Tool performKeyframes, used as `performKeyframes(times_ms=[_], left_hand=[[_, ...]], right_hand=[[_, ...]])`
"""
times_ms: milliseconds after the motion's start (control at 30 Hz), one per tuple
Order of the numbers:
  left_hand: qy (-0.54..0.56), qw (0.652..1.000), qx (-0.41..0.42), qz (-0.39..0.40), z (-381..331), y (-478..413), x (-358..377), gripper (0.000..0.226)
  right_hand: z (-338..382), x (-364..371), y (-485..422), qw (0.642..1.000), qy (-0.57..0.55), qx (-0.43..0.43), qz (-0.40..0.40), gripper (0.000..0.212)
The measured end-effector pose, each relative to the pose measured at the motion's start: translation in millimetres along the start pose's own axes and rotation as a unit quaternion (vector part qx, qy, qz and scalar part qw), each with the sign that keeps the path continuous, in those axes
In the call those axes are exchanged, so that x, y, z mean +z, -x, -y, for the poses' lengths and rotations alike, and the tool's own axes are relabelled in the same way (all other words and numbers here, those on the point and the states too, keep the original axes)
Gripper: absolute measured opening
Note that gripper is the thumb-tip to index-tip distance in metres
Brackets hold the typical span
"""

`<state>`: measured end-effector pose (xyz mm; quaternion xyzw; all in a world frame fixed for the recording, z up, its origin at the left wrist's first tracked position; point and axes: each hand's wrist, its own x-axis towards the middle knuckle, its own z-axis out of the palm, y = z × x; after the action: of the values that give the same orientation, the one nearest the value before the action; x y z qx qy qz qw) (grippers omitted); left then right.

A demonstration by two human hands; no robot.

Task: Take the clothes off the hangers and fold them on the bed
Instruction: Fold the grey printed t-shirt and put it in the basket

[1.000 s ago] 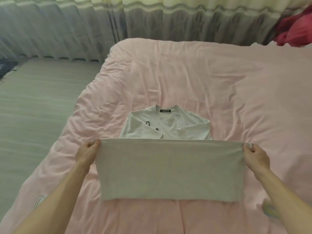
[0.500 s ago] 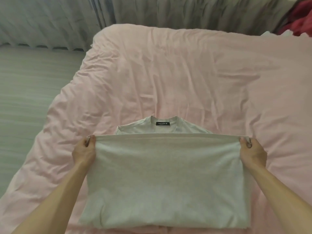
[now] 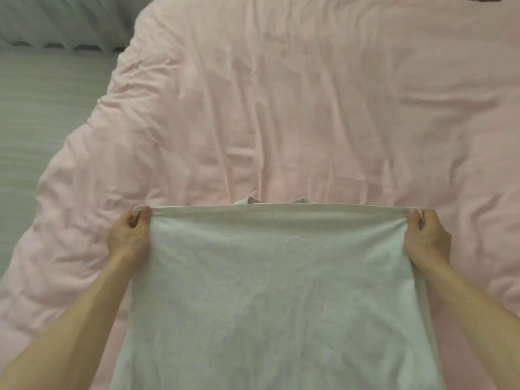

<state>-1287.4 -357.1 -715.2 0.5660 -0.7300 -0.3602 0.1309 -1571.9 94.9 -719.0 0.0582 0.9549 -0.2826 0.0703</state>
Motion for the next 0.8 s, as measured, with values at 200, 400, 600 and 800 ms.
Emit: performKeyframes(times_ms=[200,400,600,800], left_hand=[[-0.072,0.996,0.043,0.003,-5,-15,12,0.037],[-0.139,0.988,0.065,-0.021,-2,-24,23,0.04],[-0.155,0.984,0.087,-0.031,-9,-31,28,0.037],[-0.205,0.977,0.059,0.008,-19,-32,32,0.036]], right_hand=[[-5,16,-11,0.999,0.047,0.012,0.02,0.033],[-4,23,-13,0.997,0.08,0.009,0.013,0.034],[-2,26,-14,0.996,0.092,0.006,0.004,0.036],[-1,28,-15,0.996,0.081,0.022,0.011,0.036]])
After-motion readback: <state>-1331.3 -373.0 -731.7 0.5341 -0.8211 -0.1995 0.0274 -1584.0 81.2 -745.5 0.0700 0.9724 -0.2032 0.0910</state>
